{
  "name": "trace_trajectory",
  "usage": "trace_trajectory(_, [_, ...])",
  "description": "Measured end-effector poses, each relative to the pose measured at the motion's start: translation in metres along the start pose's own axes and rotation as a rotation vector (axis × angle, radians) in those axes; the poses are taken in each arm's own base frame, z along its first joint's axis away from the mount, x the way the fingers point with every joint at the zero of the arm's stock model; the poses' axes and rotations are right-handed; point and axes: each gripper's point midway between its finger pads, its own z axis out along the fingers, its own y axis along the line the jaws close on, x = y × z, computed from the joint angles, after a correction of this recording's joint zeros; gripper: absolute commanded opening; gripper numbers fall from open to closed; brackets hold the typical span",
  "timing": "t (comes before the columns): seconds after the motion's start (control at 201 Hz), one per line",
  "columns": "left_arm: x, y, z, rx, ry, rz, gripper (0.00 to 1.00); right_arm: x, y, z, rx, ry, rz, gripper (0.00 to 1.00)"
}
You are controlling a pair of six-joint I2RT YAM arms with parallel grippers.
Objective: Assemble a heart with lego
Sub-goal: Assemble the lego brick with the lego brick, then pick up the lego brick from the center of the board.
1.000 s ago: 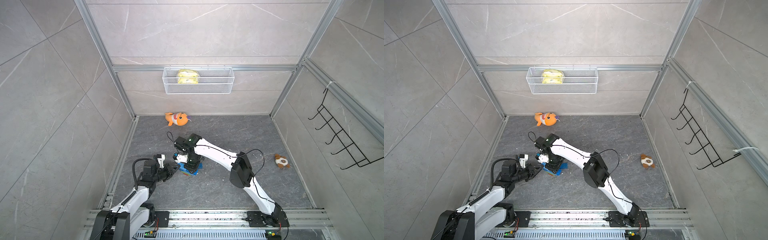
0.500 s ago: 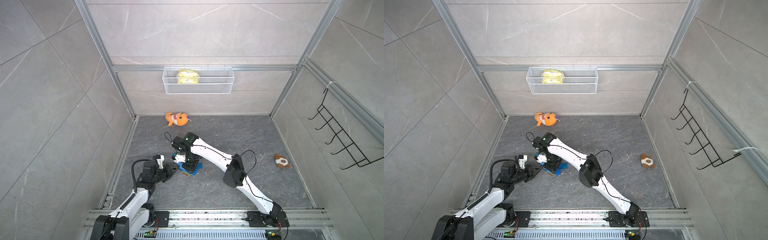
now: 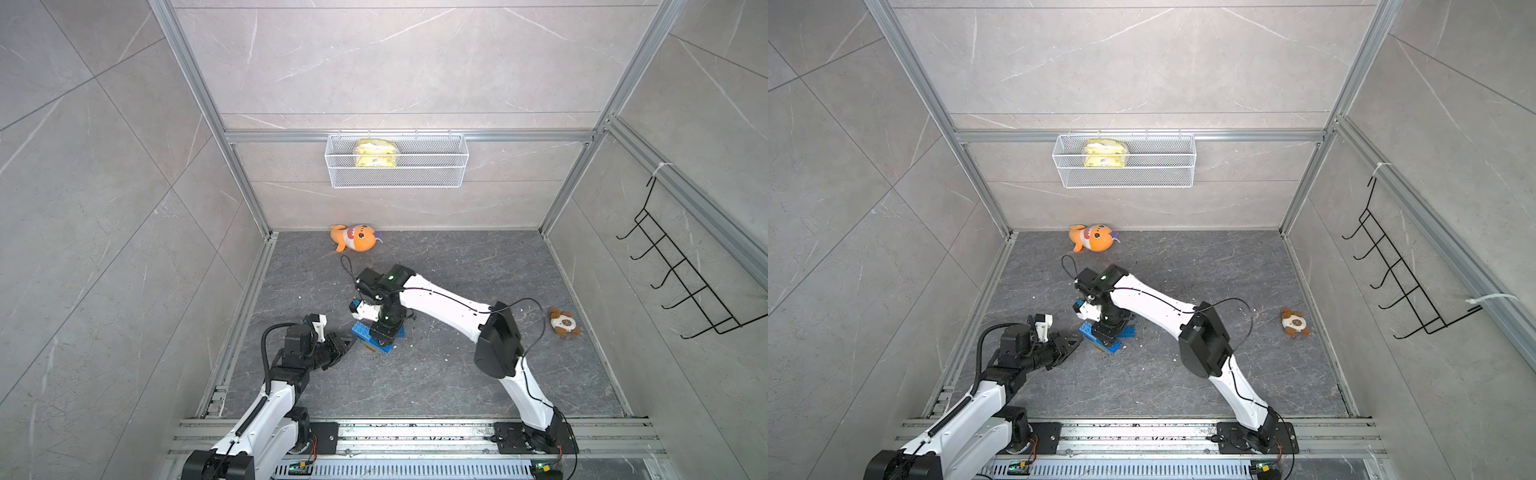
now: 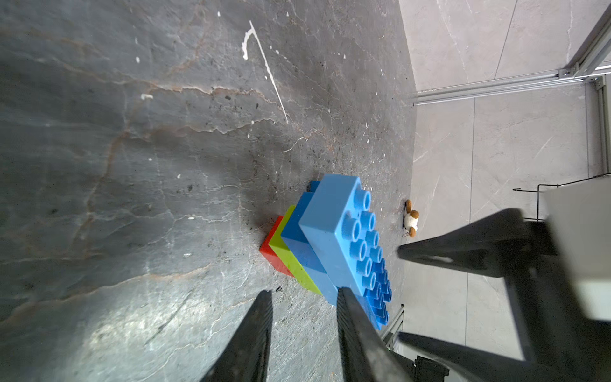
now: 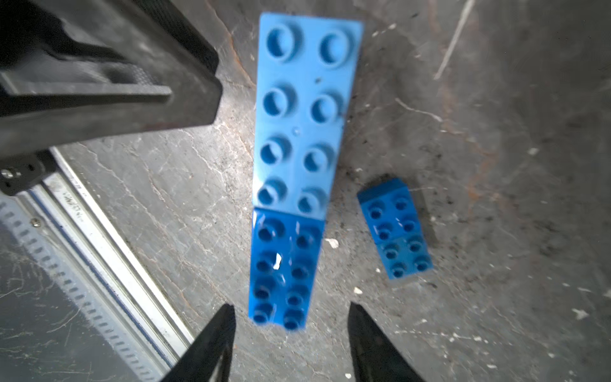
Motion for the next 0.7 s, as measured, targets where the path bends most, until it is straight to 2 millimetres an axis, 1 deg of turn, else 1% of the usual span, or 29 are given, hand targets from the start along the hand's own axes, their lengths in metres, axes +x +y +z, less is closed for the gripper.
trace_trajectory(0.11, [-0.002,0.001,0.001,-0.009,-0.003,-0.004,0.37,0.005,-0.022,-0.033,0.019,-0.128,0.051,0.59])
trace_trajectory(0.164, [-0.003,0.001,0.001,-0.012,-0.006,-0.004,0.37,0.012,-0.034,-0.040,0.042,-0.171,0.067,0.59])
trace_trajectory(0.209, [-0.004,0.001,0.001,-0.011,-0.008,-0.003,0.37,0.018,-0.042,-0.039,0.060,-0.183,0.070,0.59])
trace_trajectory(0.269, [-0.004,0.001,0.001,-0.012,-0.011,-0.002,0.38,0.025,-0.050,-0.028,0.085,-0.169,0.053,0.59])
trace_trajectory(0.404, [-0.005,0.003,0.002,-0.020,-0.013,-0.007,0.38,0.037,-0.060,0.022,0.116,-0.078,-0.020,0.62])
trace_trajectory(0.468, [-0.005,0.003,0.002,-0.019,-0.014,-0.007,0.38,0.041,-0.063,0.040,0.119,-0.046,-0.055,0.64])
trace_trajectory(0.543, [-0.006,0.002,0.002,-0.019,-0.016,-0.008,0.38,0.040,-0.068,0.053,0.127,-0.034,-0.089,0.64])
trace_trajectory(0.702, [-0.008,0.000,0.001,-0.015,-0.033,0.002,0.39,0.029,-0.076,0.069,0.145,-0.046,-0.137,0.65])
